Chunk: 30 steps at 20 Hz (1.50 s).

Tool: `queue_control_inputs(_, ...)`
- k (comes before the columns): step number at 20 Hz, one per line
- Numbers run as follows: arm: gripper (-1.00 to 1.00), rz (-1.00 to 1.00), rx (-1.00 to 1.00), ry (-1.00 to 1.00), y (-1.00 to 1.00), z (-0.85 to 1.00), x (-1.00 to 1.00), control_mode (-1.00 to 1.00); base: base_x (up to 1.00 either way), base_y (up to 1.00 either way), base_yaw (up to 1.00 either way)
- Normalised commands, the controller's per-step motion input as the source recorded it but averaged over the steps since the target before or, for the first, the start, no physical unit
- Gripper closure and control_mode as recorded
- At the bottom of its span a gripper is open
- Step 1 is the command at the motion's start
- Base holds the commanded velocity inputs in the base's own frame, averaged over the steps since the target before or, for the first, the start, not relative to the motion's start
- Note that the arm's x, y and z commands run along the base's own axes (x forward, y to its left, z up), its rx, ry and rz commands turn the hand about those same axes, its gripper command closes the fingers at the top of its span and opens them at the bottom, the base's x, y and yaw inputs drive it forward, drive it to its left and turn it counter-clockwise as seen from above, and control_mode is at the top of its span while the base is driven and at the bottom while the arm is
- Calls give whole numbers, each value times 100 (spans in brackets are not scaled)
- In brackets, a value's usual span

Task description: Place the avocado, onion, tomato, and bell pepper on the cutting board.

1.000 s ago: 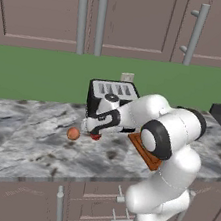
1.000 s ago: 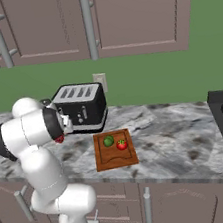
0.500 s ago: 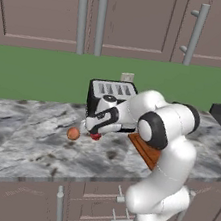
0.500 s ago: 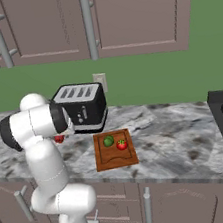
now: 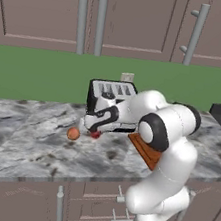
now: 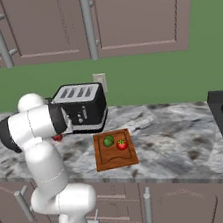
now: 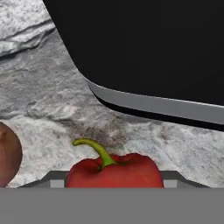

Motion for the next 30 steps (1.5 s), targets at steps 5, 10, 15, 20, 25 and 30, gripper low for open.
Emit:
queue_control_inputs(5,100,0,0,-6,-4,67,-24,-100,0,0,0)
queue_control_inputs(10,100,0,0,-7,-22,64,-33,-100,0,0,0)
queue_control_inputs(15,100,0,0,-9,-30,64,-44,-100,0,0,0)
queue_control_inputs(20,100,0,0,-13,-38,56,-65,-100,0,0,0)
queue_control_inputs(25,100,0,0,-14,-42,45,-80,-100,0,0,0)
queue_control_inputs(30,100,0,0,-13,-54,34,-78,-100,0,0,0)
